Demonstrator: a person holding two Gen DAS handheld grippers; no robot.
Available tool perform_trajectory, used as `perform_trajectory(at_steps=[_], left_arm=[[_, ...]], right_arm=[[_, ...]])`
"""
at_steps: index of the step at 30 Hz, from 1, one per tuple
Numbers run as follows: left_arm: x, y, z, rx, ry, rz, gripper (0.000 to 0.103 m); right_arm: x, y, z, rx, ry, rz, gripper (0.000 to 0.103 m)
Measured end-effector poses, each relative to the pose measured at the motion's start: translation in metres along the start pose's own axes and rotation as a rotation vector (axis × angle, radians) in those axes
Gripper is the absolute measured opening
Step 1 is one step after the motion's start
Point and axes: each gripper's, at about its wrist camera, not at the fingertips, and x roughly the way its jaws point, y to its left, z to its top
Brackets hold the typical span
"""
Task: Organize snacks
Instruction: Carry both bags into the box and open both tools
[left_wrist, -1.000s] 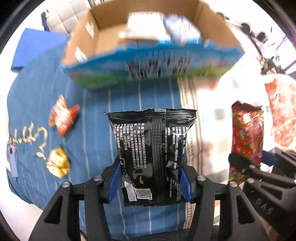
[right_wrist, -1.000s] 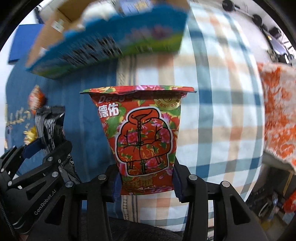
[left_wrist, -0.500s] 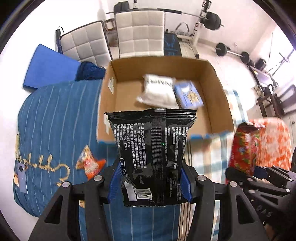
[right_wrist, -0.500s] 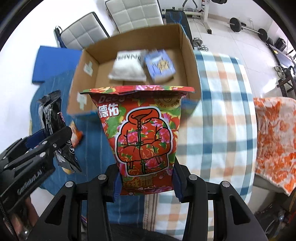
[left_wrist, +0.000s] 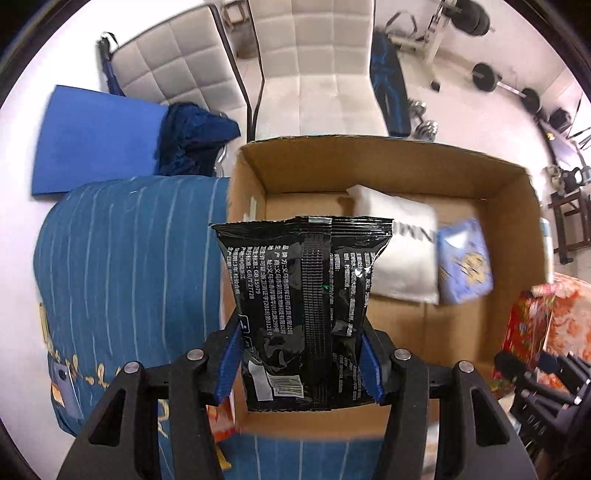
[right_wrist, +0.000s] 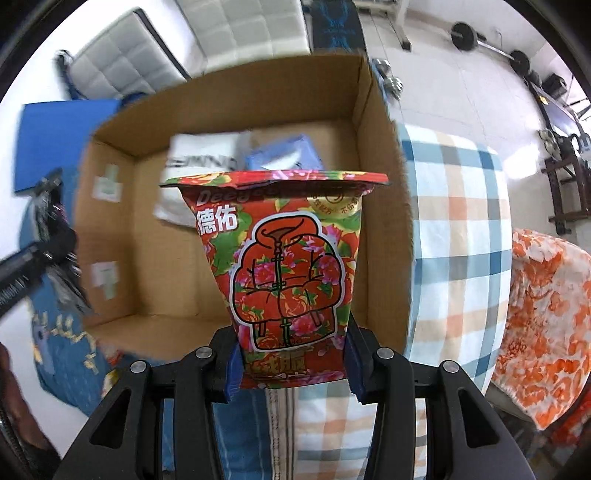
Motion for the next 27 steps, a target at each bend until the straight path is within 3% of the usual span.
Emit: perform_trajectory(at_steps=[5,13,16,21,27], left_arm=[[0.043,-0.006,0.035,0.015,0.058,0.039,0.052],[0.097,-0.026,0.064,0.107,0.149,0.117,0.053],[0.107,-0.031,0.065,0.124,0.175,0.114,0.053],[0.113,-0.033,0.06,0.1,0.224,0.01,0.054],[0.122,-0.022,0.065,0.07,0.26,-0.015,0.054]], right_arm=[[0.049,-0.002,0.024,0.002,0.084,-0.06,0.047],[0.088,0.001,0.043,-0.009,0.162,-0.112,0.047],[0.092,0.002,0.048,-0.012,0.171,-0.116,0.047],[0.092,0.01,0.052,-0.041,0.187,-0.127,0.048],[0.092,0.014,0.057,-0.053,0.216,-0.127,0.048]])
